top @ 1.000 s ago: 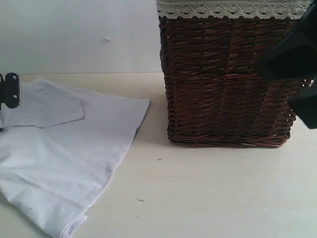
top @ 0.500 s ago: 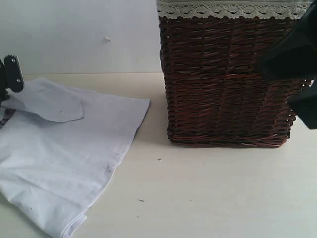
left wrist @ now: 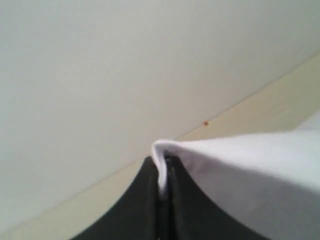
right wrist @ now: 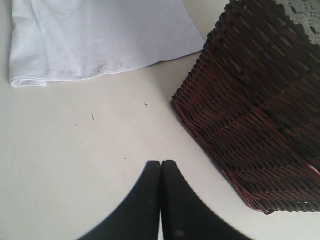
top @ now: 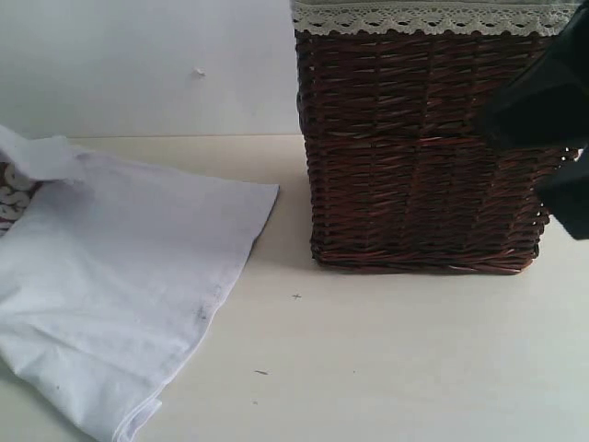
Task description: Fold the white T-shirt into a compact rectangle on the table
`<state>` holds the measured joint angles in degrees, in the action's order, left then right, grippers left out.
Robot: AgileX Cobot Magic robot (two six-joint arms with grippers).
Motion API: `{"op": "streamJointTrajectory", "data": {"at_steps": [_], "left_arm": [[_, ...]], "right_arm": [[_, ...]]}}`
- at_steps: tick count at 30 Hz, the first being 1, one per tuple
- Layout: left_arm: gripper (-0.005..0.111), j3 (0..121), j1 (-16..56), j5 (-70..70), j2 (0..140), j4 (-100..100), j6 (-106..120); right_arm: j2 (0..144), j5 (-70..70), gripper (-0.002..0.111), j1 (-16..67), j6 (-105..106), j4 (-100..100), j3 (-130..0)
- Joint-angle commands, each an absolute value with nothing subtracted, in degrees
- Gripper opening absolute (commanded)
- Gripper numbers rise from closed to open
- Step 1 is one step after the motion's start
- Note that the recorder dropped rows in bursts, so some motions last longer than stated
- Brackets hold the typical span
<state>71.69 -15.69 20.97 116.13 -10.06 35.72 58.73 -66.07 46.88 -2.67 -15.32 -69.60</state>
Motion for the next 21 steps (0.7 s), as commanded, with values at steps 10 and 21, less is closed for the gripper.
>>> {"op": "streamJointTrajectory", "data": {"at_steps": [10, 21], "left_arm": [[0.104, 81.97, -21.17, 10.83, 128.43, -8.42, 17.96], [0.105, 82.61, -11.70, -0.84, 115.40, -8.71, 9.99]], "right_arm": [[58.81, -65.35, 0.000, 46.66, -3.11, -15.54, -67.98], [58.70, -62.74, 0.000, 46.66, -3.11, -15.57, -65.55]]}}
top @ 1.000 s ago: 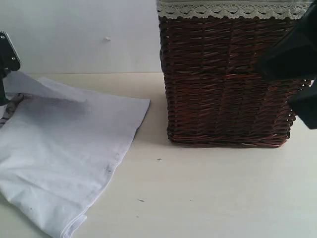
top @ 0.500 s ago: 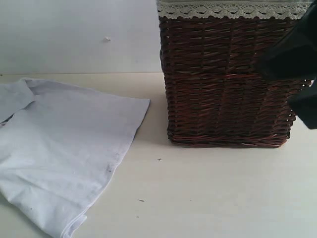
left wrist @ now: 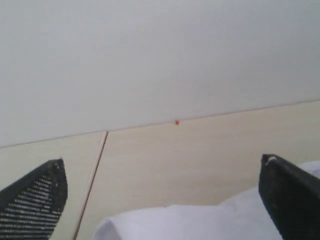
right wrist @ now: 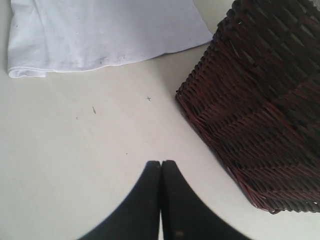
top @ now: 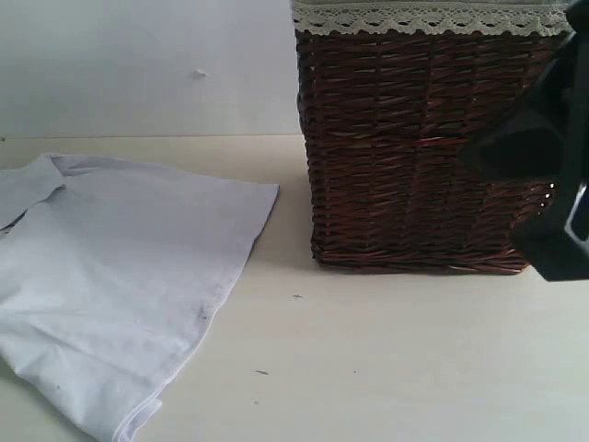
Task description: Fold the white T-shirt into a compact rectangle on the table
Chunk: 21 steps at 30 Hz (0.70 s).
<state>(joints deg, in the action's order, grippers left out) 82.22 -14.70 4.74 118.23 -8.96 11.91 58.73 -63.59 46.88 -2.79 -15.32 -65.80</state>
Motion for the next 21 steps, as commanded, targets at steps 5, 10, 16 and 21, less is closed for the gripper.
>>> {"op": "streamJointTrajectory", "data": {"at_steps": [5, 10, 16, 21], "left_arm": [[0.105, 82.61, -4.17, -26.92, 112.60, -9.08, 13.34], [0.105, 82.61, 3.06, -45.53, 112.71, 6.61, 24.17], [0.105, 82.61, 9.02, -51.75, 112.71, 24.88, 35.04], [0.047, 82.61, 14.66, -49.45, 112.71, 18.83, 35.34]], "right_arm": [[58.70, -62.40, 0.000, 46.66, -3.11, -15.46, -65.55], [58.50, -62.51, 0.000, 46.66, -2.89, -15.24, -65.55], [58.50, -62.61, 0.000, 46.66, -2.52, -14.99, -65.55], [58.50, -62.61, 0.000, 46.66, -2.04, -14.99, -65.55]]}}
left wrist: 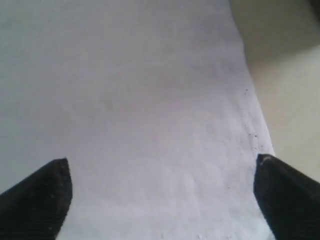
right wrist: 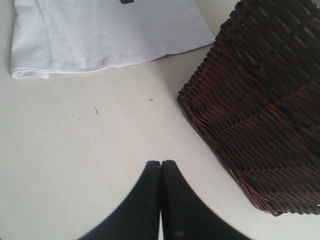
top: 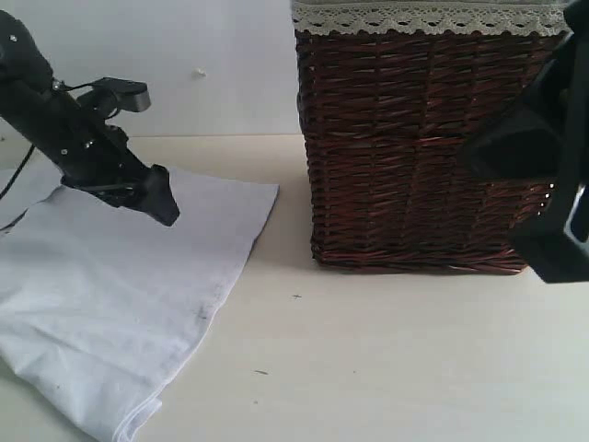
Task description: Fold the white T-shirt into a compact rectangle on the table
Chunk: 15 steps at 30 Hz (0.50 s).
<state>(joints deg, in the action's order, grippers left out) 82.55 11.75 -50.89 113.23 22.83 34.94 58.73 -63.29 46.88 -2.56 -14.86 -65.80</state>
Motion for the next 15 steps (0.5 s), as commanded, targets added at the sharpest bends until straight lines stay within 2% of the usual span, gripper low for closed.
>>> {"op": "streamJointTrajectory", "data": {"at_steps": [1, 6, 9, 15], "left_arm": [[0.005, 82.61, 15.39, -49.69, 112.71, 18.72, 35.51], [0.000, 80.79, 16.94, -53.62, 116.17, 21.61, 37.00], [0.000, 76.41, 19.89, -50.12, 119.76, 20.39, 36.74], [0.000, 75.66, 25.99, -48.45, 122.91, 19.70, 35.09]], "right_arm": [[58.50, -62.61, 0.000, 46.66, -2.04, -14.99, -65.55], [58.50, -62.61, 0.000, 46.66, -1.70, -14.99, -65.55], [58.50, -62.61, 0.000, 46.66, -1.70, -14.99, -65.55], [58.50, -62.61, 0.000, 46.66, -1.64, -15.11, -65.55]]}}
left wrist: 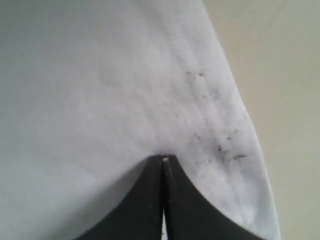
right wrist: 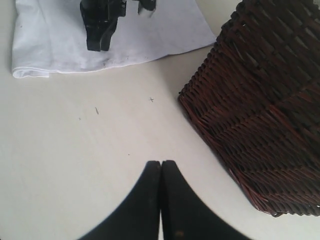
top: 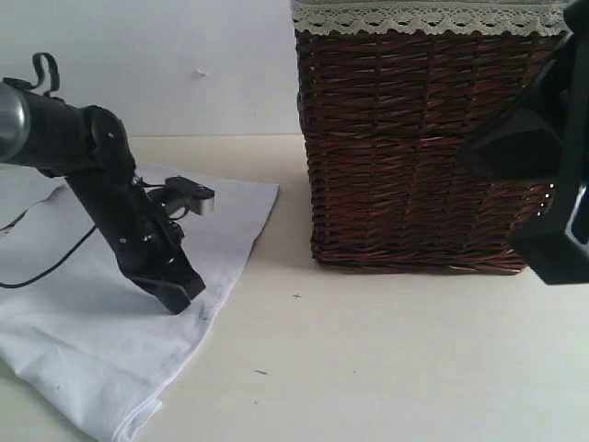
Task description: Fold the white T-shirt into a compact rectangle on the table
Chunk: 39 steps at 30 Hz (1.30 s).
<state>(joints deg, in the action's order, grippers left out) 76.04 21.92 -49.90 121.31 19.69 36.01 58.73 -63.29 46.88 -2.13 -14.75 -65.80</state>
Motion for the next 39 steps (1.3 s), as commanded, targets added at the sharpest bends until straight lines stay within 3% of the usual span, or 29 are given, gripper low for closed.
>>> {"op": "streamJointTrajectory", "data": {"at_steps": [1, 7, 14, 31, 39], "left_arm": [[0.000, 75.66, 27.04, -48.15, 123.32, 19.70, 35.09], [0.000, 75.66, 33.81, -42.91, 125.08, 25.24, 34.04], [0.000, 76.74, 35.22, -37.15, 124.35, 33.59, 32.32], [0.000, 73.41, 18.67, -56.73, 104.03, -3.61, 13.49], [0.000, 63.01, 18.40, -61.50, 99.73, -8.94, 8.75]], "right_arm": [[58.50, -62.61, 0.000, 46.66, -1.64, -15.11, -65.55], [58.50, -62.79, 0.000, 46.66, -1.64, -15.00, -65.55], [58.50, -62.79, 0.000, 46.66, -1.64, -15.00, -65.55], [57.08, -63.27, 0.000, 46.66, -1.40, -13.92, -65.55], [53.96, -63.16, 0.000, 46.66, -1.40, -13.92, -65.55]]}}
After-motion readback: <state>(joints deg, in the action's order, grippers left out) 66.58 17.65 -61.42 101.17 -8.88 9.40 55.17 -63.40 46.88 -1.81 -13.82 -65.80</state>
